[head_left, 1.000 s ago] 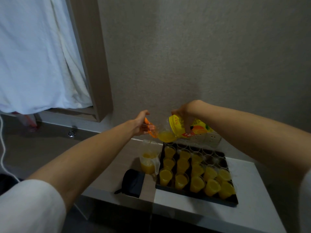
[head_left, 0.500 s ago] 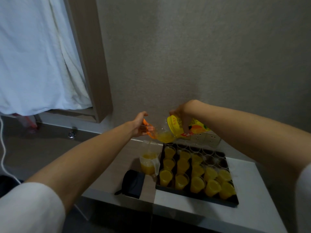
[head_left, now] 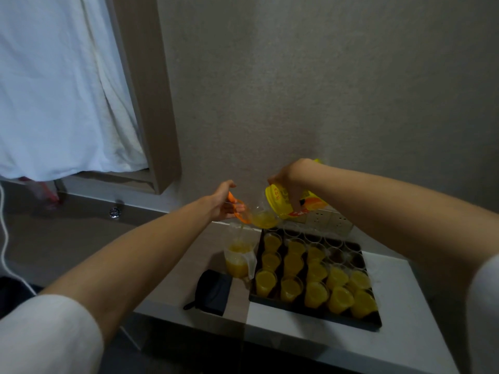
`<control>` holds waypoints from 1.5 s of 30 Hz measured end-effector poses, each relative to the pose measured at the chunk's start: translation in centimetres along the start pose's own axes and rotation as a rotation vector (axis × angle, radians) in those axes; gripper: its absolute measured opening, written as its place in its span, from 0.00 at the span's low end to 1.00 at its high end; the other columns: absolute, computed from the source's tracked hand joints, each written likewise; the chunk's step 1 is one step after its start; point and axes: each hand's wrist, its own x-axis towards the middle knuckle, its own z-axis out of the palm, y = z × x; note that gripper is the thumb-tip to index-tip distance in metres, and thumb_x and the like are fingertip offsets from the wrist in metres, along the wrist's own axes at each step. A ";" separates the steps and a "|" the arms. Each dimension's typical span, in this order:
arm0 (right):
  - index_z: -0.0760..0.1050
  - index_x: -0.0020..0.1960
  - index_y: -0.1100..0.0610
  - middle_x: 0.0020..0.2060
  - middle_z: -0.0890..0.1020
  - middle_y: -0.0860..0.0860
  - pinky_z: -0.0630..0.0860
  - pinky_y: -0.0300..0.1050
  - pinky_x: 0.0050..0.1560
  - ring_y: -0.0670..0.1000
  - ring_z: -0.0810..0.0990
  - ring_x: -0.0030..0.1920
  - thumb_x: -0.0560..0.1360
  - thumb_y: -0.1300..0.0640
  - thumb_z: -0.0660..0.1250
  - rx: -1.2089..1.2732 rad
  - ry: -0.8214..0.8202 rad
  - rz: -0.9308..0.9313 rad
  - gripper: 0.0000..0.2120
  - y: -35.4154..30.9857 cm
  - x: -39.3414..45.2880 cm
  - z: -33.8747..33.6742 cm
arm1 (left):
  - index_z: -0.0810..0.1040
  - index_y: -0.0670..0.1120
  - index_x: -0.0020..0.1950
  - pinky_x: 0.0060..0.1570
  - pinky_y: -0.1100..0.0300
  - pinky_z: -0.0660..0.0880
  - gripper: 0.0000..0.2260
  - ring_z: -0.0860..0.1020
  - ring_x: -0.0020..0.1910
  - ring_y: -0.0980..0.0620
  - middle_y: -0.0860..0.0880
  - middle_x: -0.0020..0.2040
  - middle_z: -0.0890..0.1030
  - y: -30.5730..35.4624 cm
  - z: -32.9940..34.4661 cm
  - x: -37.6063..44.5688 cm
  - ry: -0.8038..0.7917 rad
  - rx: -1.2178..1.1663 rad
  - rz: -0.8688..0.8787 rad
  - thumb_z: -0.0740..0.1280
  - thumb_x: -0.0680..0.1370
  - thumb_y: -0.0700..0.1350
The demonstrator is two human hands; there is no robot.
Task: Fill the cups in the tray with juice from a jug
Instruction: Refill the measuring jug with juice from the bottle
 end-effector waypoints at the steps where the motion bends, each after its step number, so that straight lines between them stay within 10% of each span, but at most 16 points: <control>1: 0.47 0.84 0.49 0.79 0.66 0.53 0.76 0.51 0.59 0.57 0.71 0.74 0.67 0.45 0.81 -0.019 0.000 0.001 0.58 -0.2 0.0 -0.1 | 0.68 0.42 0.36 0.40 0.56 0.76 0.20 0.79 0.38 0.46 0.38 0.45 0.81 -0.1 -0.1 0.0 0.000 0.001 -0.003 0.59 0.81 0.55; 25: 0.47 0.83 0.41 0.78 0.65 0.56 0.71 0.61 0.67 0.64 0.67 0.76 0.66 0.42 0.82 -0.410 0.110 0.085 0.58 -3.6 1.5 -1.7 | 0.70 0.41 0.39 0.36 0.56 0.74 0.20 0.78 0.36 0.46 0.41 0.42 0.79 -1.8 -0.4 0.0 0.060 -0.009 -0.050 0.60 0.81 0.56; 30: 0.56 0.82 0.47 0.78 0.66 0.58 0.62 0.64 0.74 0.64 0.64 0.77 0.87 0.43 0.53 -0.410 0.155 0.165 0.26 -4.6 3.4 -2.0 | 0.68 0.41 0.37 0.36 0.54 0.74 0.20 0.76 0.35 0.45 0.40 0.41 0.78 -2.1 -0.4 -0.3 0.065 -0.038 -0.054 0.59 0.81 0.55; 45: 0.57 0.82 0.45 0.80 0.64 0.55 0.48 0.66 0.78 0.62 0.55 0.81 0.88 0.45 0.45 -0.818 0.297 0.120 0.23 -9.3 5.1 -3.8 | 0.64 0.44 0.37 0.24 0.60 0.75 0.19 0.72 0.31 0.48 0.44 0.36 0.72 -3.0 -0.8 -1.6 0.137 -0.173 -0.103 0.60 0.82 0.55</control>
